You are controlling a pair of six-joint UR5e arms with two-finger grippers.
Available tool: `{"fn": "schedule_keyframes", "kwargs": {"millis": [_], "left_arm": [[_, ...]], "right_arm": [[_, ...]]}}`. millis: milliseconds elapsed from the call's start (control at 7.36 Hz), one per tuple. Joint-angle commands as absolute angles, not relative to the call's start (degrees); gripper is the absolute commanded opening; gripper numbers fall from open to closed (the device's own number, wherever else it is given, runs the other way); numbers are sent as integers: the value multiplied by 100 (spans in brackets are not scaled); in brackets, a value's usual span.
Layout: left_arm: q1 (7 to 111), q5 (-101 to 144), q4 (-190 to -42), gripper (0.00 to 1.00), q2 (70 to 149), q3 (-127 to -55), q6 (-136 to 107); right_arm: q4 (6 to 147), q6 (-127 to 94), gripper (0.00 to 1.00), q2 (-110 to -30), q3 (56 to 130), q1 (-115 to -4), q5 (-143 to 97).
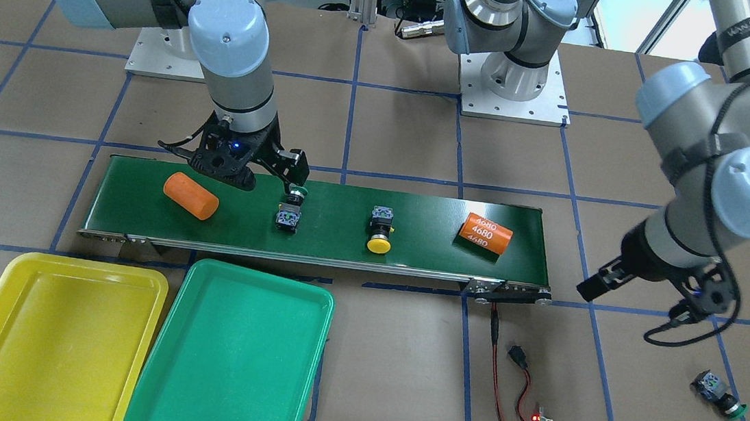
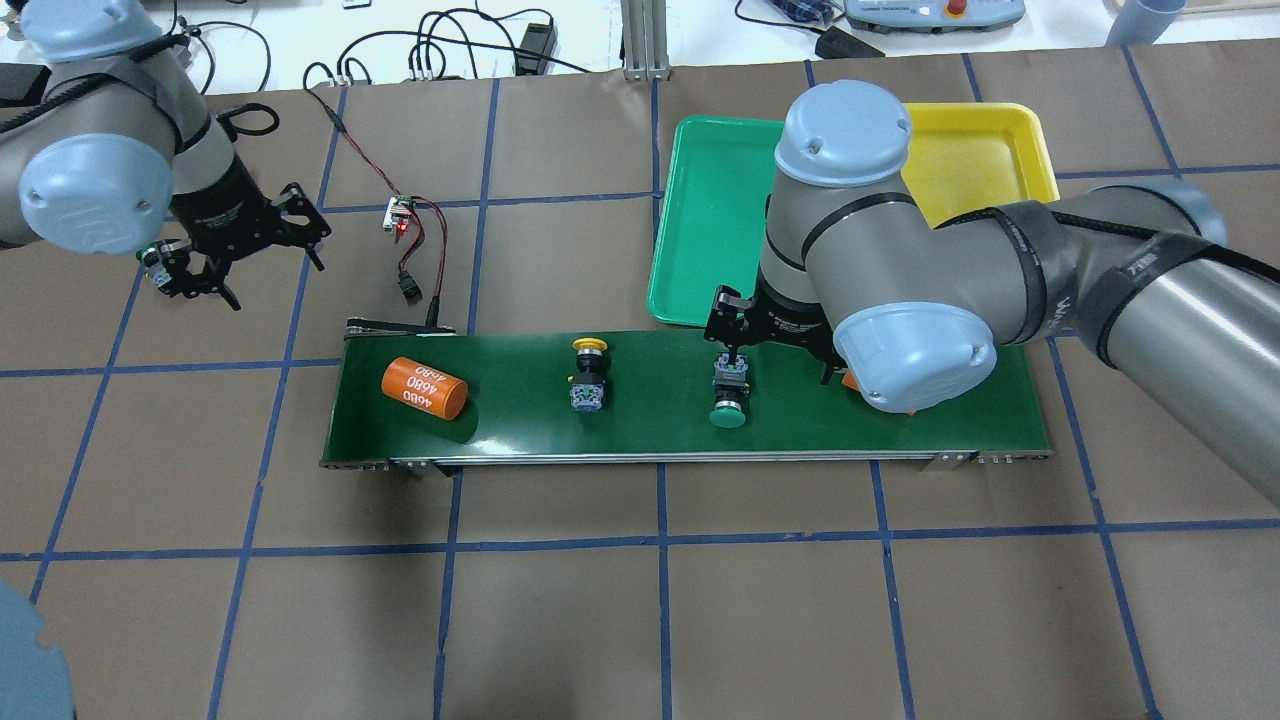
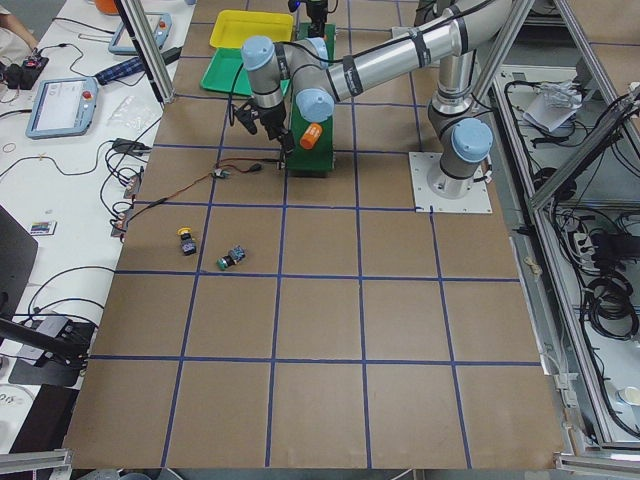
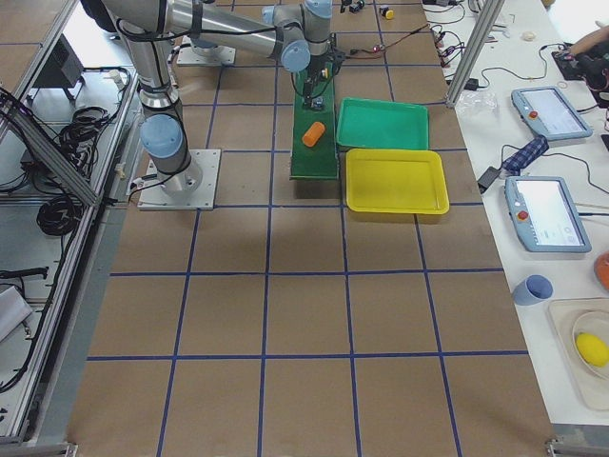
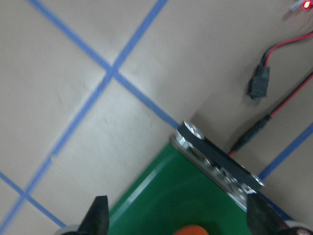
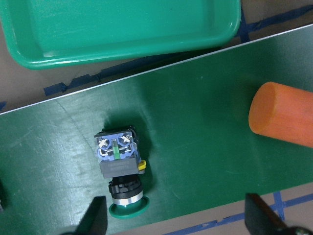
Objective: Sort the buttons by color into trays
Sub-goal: 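Grasp green-capped button with right gripper while left gripper returns, then lift button over green tray with right gripper while left grasps another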
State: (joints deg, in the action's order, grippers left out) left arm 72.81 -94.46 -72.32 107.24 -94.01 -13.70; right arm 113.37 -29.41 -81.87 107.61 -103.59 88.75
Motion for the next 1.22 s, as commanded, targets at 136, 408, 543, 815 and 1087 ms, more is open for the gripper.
{"fn": "schedule_keyframes", "kwargs": {"millis": [136,408,543,815,1087], "left_arm": [[6506,-9431,-6892,100,11616,-8528,-80],[6128,-9413,-6577,100,12318,-8079,583],[5969,-9309,-6305,100,12548,-8008,685],[5898,-9133,-6214,100,12918,-7667,703],[5827,-9140,-6301,100,13244,-7497,695]], "right_arm": [[11716,-2918,100,-7525,10758,-10538,8868],[11664,-2621,97,-7497,10801,-10460,8956],[11689,-2637,71,-7471,10854,-10450,8956],[11637,-2637,0,-7479,10837,-10389,8965],[11654,-2628,0,-7488,10776,-10380,8974]]}}
